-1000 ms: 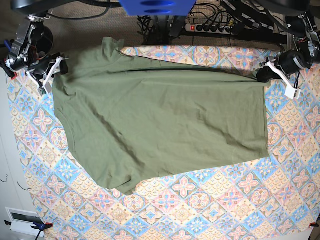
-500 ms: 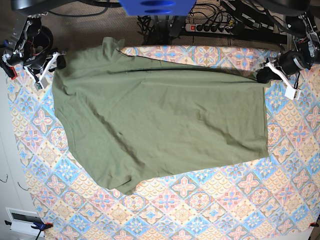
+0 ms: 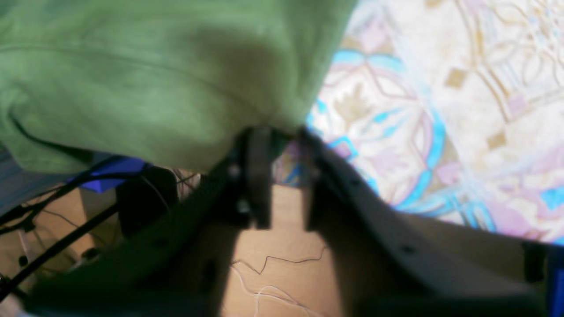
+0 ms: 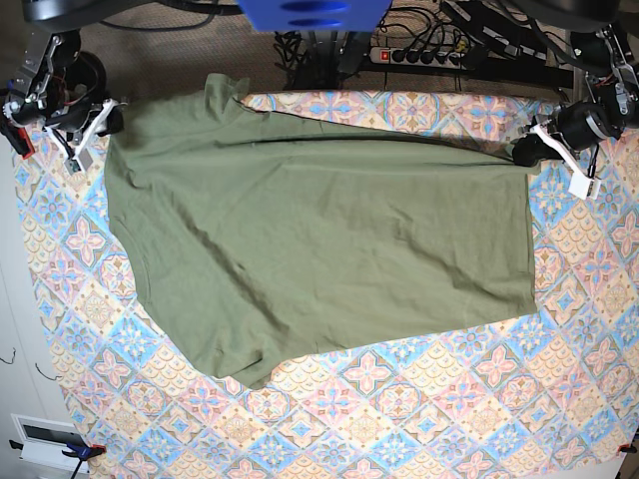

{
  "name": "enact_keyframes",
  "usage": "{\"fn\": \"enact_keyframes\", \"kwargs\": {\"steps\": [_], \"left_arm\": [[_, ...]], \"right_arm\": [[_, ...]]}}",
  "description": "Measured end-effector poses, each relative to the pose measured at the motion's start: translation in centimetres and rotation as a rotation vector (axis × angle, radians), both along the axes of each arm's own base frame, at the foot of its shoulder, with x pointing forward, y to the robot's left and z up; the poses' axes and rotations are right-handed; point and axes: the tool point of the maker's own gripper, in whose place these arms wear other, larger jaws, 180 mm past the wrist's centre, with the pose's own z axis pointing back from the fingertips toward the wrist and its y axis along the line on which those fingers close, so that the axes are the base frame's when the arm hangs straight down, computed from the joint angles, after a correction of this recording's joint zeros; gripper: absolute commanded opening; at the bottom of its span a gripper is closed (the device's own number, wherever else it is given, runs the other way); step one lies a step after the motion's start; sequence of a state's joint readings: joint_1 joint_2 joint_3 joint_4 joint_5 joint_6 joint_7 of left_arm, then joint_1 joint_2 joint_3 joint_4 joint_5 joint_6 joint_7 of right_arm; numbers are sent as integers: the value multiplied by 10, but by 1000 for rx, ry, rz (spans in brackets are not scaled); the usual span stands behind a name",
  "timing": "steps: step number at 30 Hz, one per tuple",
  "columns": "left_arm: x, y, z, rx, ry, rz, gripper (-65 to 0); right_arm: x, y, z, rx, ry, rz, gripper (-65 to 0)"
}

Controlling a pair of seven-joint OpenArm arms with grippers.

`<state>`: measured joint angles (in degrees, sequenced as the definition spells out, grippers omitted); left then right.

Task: Layout the t-shirt on the table in an organized manner, then fold the t-shirt properly
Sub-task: 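Hold both shoulder corners and pull the shirt taut between the grippers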

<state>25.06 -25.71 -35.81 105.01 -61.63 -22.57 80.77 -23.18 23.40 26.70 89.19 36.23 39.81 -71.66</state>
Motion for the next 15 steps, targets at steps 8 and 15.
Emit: {"fn": "enact_keyframes", "kwargs": {"steps": [8, 15], "left_arm": [[0, 0, 0, 0, 1, 0, -650], [0, 0, 0, -2, -1, 0, -650]], "right_arm": [[0, -1, 0, -4, 3, -1, -608], [5, 19, 10, 90, -32, 2, -608]]}}
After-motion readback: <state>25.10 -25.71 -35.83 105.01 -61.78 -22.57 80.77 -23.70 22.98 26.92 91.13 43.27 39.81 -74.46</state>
